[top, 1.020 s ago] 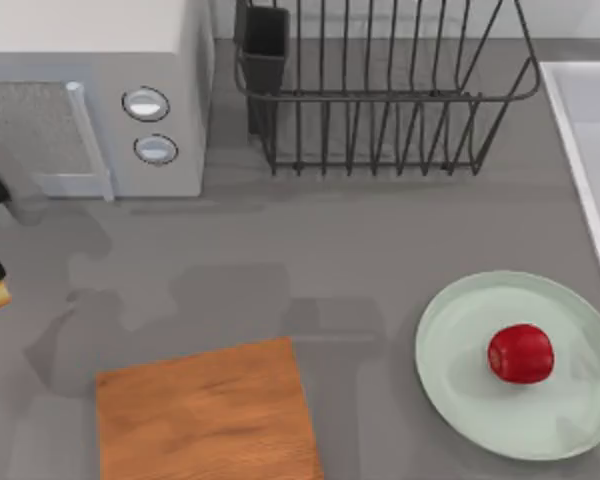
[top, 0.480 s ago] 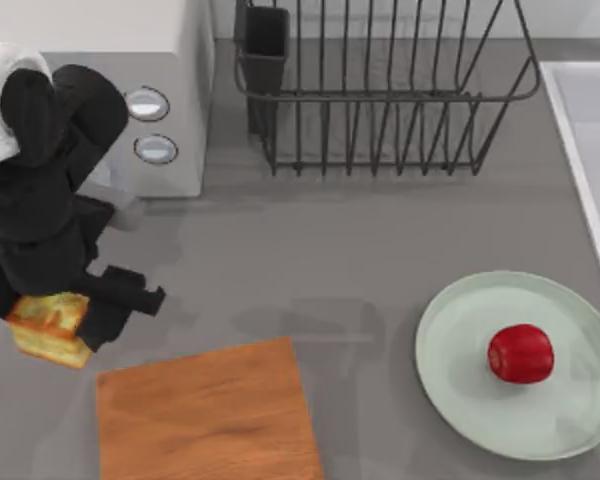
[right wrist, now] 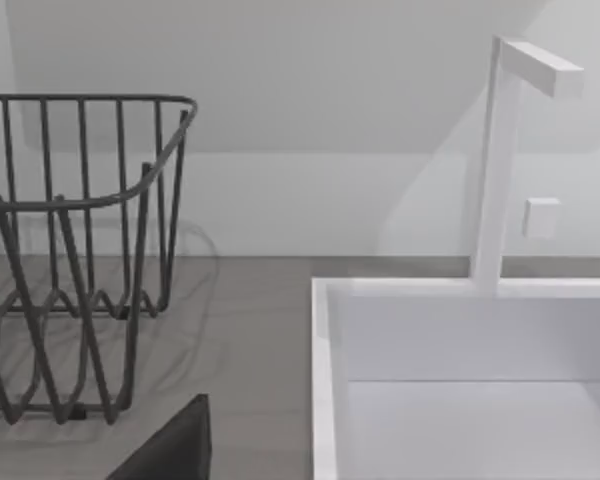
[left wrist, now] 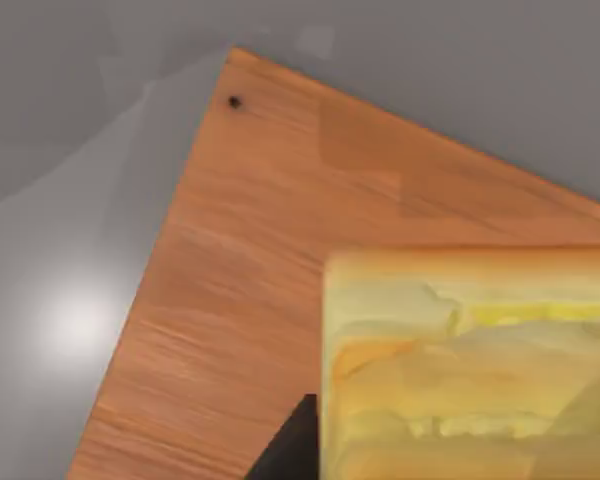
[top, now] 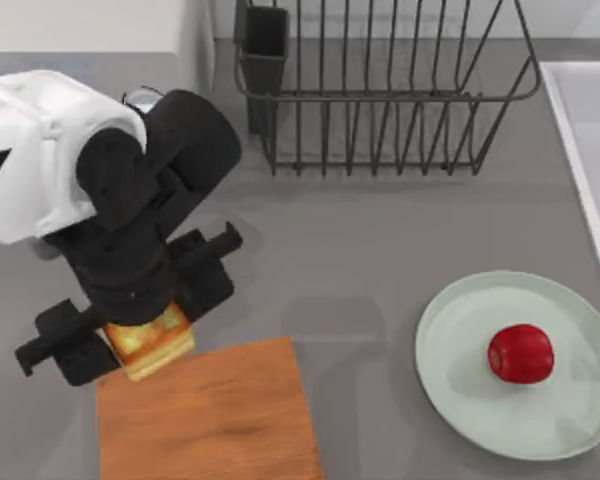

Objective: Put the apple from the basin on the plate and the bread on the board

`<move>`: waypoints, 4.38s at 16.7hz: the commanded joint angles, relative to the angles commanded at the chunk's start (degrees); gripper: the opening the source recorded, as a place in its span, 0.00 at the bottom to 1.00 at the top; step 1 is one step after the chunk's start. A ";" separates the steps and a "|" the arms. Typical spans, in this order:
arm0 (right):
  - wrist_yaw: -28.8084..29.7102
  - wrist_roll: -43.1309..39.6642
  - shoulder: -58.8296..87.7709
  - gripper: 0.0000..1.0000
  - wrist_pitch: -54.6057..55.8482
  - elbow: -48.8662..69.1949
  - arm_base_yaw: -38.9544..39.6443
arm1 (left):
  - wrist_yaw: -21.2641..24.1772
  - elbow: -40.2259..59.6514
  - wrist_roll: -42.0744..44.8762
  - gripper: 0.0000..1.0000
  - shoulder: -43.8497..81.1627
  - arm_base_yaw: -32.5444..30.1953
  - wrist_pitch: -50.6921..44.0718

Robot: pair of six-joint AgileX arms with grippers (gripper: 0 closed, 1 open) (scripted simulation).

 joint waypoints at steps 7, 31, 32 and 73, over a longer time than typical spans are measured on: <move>0.00 0.00 0.00 1.00 0.00 0.00 0.00 | 2.83 -2.21 -46.34 0.00 0.05 -7.38 2.59; 0.00 0.00 0.00 1.00 0.00 0.00 0.00 | 6.65 -9.61 -64.07 0.00 4.95 -9.15 10.91; 0.00 0.00 0.00 1.00 0.00 0.00 0.00 | 6.66 -10.07 -64.06 0.00 5.22 -9.15 11.75; 0.00 0.00 0.00 1.00 0.00 0.00 0.00 | 5.98 -28.90 -21.93 1.00 -21.04 3.17 25.46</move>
